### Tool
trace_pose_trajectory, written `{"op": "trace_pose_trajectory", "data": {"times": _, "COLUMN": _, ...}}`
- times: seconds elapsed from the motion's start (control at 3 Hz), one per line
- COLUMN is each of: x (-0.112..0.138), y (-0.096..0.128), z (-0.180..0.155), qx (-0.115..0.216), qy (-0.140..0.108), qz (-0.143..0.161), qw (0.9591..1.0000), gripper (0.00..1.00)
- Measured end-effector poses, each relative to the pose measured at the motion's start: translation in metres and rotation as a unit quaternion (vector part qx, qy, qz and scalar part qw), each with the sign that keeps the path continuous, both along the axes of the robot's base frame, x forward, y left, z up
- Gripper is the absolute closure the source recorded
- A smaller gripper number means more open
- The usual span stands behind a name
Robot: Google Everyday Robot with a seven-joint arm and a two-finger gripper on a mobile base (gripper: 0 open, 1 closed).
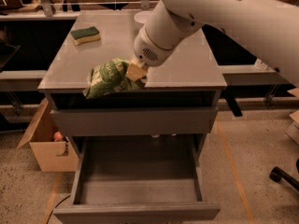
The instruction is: Place green jalapeno chip bag into middle drawer
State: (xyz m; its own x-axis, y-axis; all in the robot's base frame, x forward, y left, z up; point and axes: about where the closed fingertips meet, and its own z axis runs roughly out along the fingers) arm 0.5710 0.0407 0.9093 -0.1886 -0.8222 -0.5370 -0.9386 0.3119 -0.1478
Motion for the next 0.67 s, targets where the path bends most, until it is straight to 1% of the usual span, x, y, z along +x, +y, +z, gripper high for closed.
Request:
{"op": "trace_pose_trajectory", "data": {"times": 0.33, "x": -0.036, "y": -0.003, "z": -0.001, "qx": -0.005, "qy": -0.003, "qz": -0.004, "qw": 1.0000, "gripper": 1.00}}
{"op": "trace_pose_trajectory", "data": {"times": 0.67, "x": -0.067, "y": -0.011, "z": -0.011, "qx": -0.008, "qy": -0.004, "qz": -0.026, "qw": 0.9996, "gripper": 1.00}}
